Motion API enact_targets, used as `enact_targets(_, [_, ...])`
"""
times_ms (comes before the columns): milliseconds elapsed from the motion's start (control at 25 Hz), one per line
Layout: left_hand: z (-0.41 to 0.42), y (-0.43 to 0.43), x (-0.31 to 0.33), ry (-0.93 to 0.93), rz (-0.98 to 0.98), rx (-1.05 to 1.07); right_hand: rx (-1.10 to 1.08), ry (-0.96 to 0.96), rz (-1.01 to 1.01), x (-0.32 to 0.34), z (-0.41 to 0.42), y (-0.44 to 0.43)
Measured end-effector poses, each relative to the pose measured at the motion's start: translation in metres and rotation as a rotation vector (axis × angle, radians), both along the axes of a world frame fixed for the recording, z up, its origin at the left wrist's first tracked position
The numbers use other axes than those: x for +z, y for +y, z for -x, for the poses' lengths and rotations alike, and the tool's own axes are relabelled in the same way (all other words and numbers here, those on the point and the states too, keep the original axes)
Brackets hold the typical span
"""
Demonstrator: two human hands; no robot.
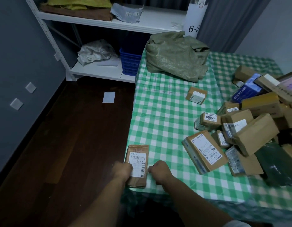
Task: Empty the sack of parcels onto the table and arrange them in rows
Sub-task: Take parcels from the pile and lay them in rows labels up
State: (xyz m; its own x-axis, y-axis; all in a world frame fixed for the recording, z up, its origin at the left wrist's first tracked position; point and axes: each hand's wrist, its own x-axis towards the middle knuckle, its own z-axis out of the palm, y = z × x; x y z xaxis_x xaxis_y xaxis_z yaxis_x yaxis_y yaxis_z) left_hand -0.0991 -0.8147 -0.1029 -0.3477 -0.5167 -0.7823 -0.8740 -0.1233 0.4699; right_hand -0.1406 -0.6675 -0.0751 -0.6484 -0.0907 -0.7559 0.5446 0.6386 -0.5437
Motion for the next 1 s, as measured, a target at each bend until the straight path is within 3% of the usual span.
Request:
enact_targets(200, [0.048,0.02,0.03,0.15,0.149,-0.065,-0.124,0.055,-0.021,0.015,0.028,0.037])
enact_targets(480, [0.095,0.106,0.06,0.247,0.022,-0.121,-0.129,0.168,-0.179,0.035,0.098,0.103])
enact_targets(640, [0.109,0.151,0.058,0.217,-0.045,-0.14,0.012,0.188,-0.437,0.033,0.111,0.158])
enact_targets(1000, [0.118,0.206,0.04,0.161,-0.084,-0.085,0.299,0.181,-0.587,-0.006,0.131,0.207])
